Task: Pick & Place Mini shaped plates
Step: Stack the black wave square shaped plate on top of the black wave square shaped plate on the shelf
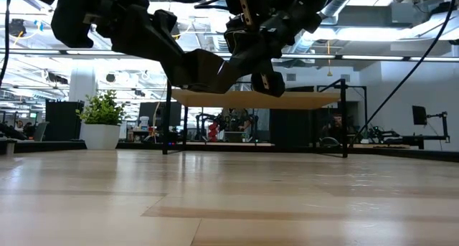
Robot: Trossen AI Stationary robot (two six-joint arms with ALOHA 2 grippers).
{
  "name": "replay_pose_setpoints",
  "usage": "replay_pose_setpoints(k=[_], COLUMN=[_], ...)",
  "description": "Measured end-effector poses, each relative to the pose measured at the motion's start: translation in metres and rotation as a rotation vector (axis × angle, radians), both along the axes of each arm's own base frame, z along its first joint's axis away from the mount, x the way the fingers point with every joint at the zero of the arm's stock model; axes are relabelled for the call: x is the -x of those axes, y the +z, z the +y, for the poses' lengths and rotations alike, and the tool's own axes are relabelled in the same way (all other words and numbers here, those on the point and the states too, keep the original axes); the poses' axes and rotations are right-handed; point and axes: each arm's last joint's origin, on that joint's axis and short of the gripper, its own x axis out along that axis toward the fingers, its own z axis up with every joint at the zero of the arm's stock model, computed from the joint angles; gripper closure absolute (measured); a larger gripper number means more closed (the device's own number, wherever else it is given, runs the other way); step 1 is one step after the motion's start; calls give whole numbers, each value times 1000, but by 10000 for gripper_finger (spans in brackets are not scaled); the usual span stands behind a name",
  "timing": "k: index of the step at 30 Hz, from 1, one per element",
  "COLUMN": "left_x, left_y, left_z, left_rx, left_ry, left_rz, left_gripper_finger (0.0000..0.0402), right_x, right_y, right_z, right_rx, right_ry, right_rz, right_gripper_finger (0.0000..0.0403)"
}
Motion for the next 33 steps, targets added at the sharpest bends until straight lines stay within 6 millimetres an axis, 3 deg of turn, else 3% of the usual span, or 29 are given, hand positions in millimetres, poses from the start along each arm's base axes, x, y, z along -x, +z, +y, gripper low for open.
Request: replay_pose_setpoints(k=[23,33], left_x=[-1,-1], left_y=[1,2], left_z=[0,-1], left_rx=[9,13], left_ry=[1,1], left_rz=[-14,-21], left_gripper_finger=[368,369], right_x=[0,-1], right_y=[0,1], right_z=[0,0], right_rx=[5,6], right_ry=[5,4], right_rz=[-5,-13], right_gripper_finger=[402,341])
